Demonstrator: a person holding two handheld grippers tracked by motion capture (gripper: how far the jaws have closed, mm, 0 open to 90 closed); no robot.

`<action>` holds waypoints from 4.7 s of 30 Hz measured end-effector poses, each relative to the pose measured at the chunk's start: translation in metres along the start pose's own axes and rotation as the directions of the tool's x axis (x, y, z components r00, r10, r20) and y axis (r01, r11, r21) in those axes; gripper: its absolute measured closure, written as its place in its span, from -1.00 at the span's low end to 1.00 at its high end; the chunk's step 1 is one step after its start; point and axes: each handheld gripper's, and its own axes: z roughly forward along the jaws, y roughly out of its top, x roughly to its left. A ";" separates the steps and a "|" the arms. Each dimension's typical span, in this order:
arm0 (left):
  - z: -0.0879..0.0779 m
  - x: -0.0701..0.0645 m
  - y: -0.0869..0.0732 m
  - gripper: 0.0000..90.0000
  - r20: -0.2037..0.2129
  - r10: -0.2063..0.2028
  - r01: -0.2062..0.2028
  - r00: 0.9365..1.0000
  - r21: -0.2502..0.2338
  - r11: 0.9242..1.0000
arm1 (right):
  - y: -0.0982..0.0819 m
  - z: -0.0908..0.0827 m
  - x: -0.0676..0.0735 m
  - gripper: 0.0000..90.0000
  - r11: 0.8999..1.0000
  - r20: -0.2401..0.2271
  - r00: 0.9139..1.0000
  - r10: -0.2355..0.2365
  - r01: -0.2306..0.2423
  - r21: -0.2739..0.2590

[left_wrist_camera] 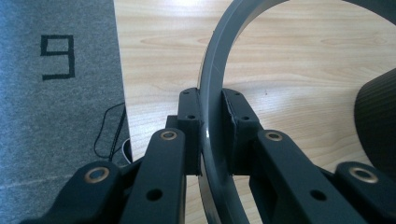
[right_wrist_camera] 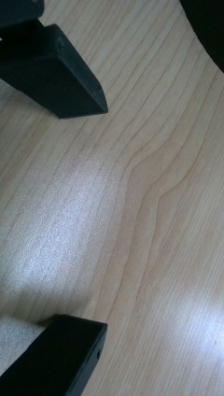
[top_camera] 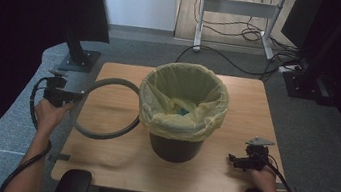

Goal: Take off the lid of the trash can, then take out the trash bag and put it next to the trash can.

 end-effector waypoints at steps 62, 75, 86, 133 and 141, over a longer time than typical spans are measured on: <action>0.100 -0.027 -0.092 -0.63 -0.090 0.234 -0.238 0.968 -0.049 0.970 | 0.000 0.000 0.000 -1.00 1.000 -0.001 1.000 0.002 -0.002 -0.001; 0.103 -0.029 -0.094 -1.00 -0.090 0.237 -0.240 0.967 -0.024 0.970 | 0.000 0.000 0.000 -1.00 1.000 -0.001 1.000 0.002 -0.002 -0.001; 0.102 -0.027 -0.093 -1.00 -0.076 0.247 -0.249 0.966 -0.019 0.968 | 0.002 -0.001 -0.001 -0.99 1.000 -0.006 1.000 0.003 -0.003 0.015; 0.014 -0.091 -0.036 -0.94 0.182 0.433 -0.434 0.883 -0.038 0.900 | 0.086 -0.088 0.023 -0.99 0.990 -0.254 0.958 -0.132 0.113 -0.087; -0.008 -0.108 -0.022 -0.93 0.222 0.472 -0.472 0.853 -0.060 0.880 | 0.106 -0.106 0.029 -0.99 0.983 -0.282 0.944 -0.172 0.148 -0.105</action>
